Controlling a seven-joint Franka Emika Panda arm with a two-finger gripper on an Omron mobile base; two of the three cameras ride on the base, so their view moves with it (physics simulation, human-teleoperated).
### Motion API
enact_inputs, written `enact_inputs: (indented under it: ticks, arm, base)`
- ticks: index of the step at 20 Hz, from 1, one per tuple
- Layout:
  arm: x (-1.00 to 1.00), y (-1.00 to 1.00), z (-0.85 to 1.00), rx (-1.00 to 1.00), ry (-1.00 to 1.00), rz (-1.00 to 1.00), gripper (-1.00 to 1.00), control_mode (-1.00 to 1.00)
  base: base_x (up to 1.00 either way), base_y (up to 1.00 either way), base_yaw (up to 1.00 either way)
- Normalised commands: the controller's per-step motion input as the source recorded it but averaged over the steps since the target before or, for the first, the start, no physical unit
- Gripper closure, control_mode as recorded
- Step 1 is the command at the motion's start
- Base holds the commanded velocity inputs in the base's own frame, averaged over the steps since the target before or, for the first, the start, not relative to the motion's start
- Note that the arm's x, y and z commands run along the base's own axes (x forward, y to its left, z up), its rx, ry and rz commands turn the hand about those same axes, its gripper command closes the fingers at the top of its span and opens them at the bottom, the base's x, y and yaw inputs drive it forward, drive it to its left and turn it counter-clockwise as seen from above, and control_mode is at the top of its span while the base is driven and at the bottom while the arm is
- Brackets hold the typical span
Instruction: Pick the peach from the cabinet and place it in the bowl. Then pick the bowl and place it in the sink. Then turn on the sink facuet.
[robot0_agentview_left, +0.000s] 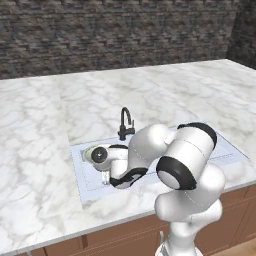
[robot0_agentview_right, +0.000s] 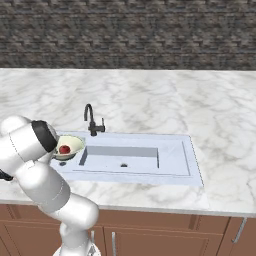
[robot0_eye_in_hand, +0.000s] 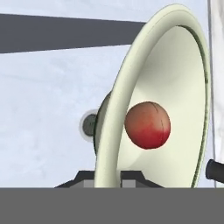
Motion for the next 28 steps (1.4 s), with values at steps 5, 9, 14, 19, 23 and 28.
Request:
enact_inputs:
  ticks: [5, 9, 14, 19, 23, 28]
  arm:
    - [0.12, 0.00, -0.36, 0.00, 0.00, 0.00, 1.00, -1.00]
    - [-0.06, -0.14, -0.36, 0.00, 0.00, 0.00, 1.00, -1.00]
    - [-0.20, -0.04, -0.02, 0.00, 0.00, 0.00, -1.00, -1.00]
    - [-0.41, -0.02, 0.36, 0.01, 0.00, 0.00, -1.00, -1.00]
    - [-0.81, -0.13, 0.38, 0.05, 0.00, 0.00, -1.00, -1.00]
    - [-0.60, -0.12, 0.90, 0.05, 0.00, -0.03, -1.00, -1.00]
  base:
    - [0.00, 0.00, 0.00]
    - [0.00, 0.00, 0.00]
    - [0.00, 0.00, 0.00]
    - [0.00, 0.00, 0.00]
    - [0.00, 0.00, 0.00]
    - [0.00, 0.00, 0.00]
